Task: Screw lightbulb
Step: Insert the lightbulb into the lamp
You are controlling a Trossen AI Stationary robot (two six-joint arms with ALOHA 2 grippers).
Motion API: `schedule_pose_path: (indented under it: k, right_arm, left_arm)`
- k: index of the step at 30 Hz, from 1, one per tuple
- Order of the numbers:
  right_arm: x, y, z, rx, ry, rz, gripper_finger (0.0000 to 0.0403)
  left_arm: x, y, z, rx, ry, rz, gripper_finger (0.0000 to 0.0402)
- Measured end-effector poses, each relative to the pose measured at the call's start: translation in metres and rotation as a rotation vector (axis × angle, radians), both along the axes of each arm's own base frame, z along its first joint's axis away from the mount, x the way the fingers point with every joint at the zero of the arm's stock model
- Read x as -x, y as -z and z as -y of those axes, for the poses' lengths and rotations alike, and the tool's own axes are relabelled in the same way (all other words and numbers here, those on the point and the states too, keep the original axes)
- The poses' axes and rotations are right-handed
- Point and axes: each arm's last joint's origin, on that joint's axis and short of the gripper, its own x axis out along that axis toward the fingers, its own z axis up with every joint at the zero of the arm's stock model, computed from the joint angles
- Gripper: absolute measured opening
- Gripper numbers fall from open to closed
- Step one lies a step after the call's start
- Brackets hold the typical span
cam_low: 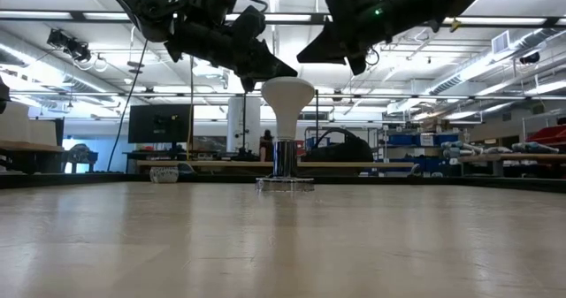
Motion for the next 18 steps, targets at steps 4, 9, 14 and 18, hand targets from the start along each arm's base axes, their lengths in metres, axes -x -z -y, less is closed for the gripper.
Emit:
schedule_pose_path:
  k: [4,9,14,18]
  right_arm:
    - [-0.001,-0.004,0.003,-0.008,0.010,-0.007,0.0012]
    - [-0.006,-0.019,0.003,0.004,0.003,-0.025,0.0014]
    - [-0.007,-0.029,0.008,0.008,0.012,-0.084,0.0014]
    - [-0.006,-0.031,0.010,0.005,0.016,-0.101,0.0013]
  left_arm:
    - [0.000,0.000,0.000,0.007,-0.002,0.000,0.0000]
    - [0.000,0.000,0.000,0.007,-0.002,0.002,0.0000]
    - [0.000,0.000,-0.001,0.007,-0.004,0.003,0.0000]
    - [0.000,0.000,-0.001,0.006,-0.003,0.004,0.0000]
